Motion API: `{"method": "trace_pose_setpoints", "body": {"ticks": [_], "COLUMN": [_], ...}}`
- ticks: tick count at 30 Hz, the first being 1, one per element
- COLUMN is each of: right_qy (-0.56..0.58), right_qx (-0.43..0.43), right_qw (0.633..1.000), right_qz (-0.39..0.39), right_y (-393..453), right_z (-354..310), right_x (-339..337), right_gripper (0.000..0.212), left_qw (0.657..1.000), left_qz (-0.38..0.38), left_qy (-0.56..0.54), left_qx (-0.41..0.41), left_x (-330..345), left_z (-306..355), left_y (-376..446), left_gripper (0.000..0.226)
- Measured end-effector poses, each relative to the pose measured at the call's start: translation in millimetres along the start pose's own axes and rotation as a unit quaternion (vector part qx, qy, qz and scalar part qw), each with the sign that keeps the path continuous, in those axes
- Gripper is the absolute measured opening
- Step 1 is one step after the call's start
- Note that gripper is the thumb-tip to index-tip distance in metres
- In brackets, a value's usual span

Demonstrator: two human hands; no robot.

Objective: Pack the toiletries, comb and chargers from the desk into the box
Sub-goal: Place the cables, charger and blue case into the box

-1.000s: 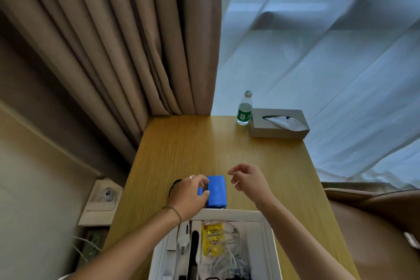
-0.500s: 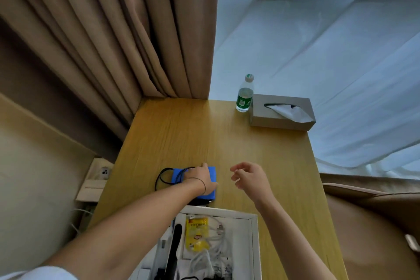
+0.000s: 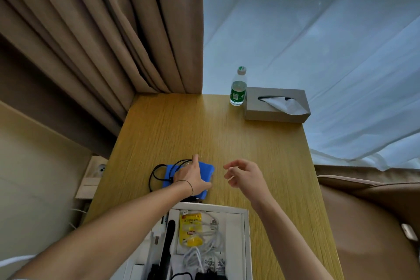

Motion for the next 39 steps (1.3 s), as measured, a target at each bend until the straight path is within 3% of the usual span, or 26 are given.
{"method": "trace_pose_setpoints", "body": {"ticks": [11, 18, 21, 24, 27, 29, 31, 34, 39], "right_qy": [0.012, -0.032, -0.039, -0.04, -0.067, -0.074, -0.068, -0.05, 0.019], "right_qx": [0.015, -0.005, -0.05, -0.089, -0.119, -0.126, -0.138, -0.161, -0.155], "right_qw": [0.999, 0.997, 0.996, 0.994, 0.989, 0.988, 0.986, 0.984, 0.986], "right_qz": [-0.029, -0.063, -0.065, -0.055, -0.05, -0.053, -0.059, -0.062, -0.057], "right_y": [-2.0, -15.7, -24.5, -35.0, -47.0, -56.7, -67.2, -84.2, -110.7], "right_z": [-9.3, -30.5, -38.0, -43.9, -45.7, -47.0, -50.4, -55.8, -55.4], "right_x": [31.1, 58.6, 64.9, 65.2, 59.7, 55.4, 52.1, 48.1, 37.7], "right_gripper": [0.014, 0.034, 0.022, 0.014, 0.01, 0.011, 0.014, 0.018, 0.023], "left_qw": [0.987, 0.961, 0.952, 0.94, 0.909, 0.892, 0.895, 0.905, 0.866], "left_qz": [0.099, 0.184, 0.199, 0.198, 0.315, 0.351, 0.321, 0.211, 0.078], "left_qy": [-0.099, -0.123, -0.112, -0.133, -0.106, -0.112, -0.126, -0.194, -0.35], "left_qx": [0.077, 0.164, 0.205, 0.242, 0.253, 0.263, 0.285, 0.315, 0.349], "left_x": [-49.6, -77.7, -83.1, -94.6, -115.4, -131.6, -148.2, -162.3, -159.5], "left_z": [-23.7, -41.8, -47.7, -57.5, -66.5, -67.9, -64.7, -57.7, -59.5], "left_y": [-50.8, -84.0, -94.3, -102.2, -106.3, -105.2, -103.3, -104.6, -113.6], "left_gripper": [0.093, 0.096, 0.094, 0.075, 0.06, 0.06, 0.059, 0.039, 0.039]}}
Point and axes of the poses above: each hand's wrist, its own y-axis towards the middle knuckle, its own x-axis out of the palm, z = x × y, the point moved 1 cm from there along y, towards the middle knuckle, and after that the axes turned 6 degrees about y, right-handed, at the moved point
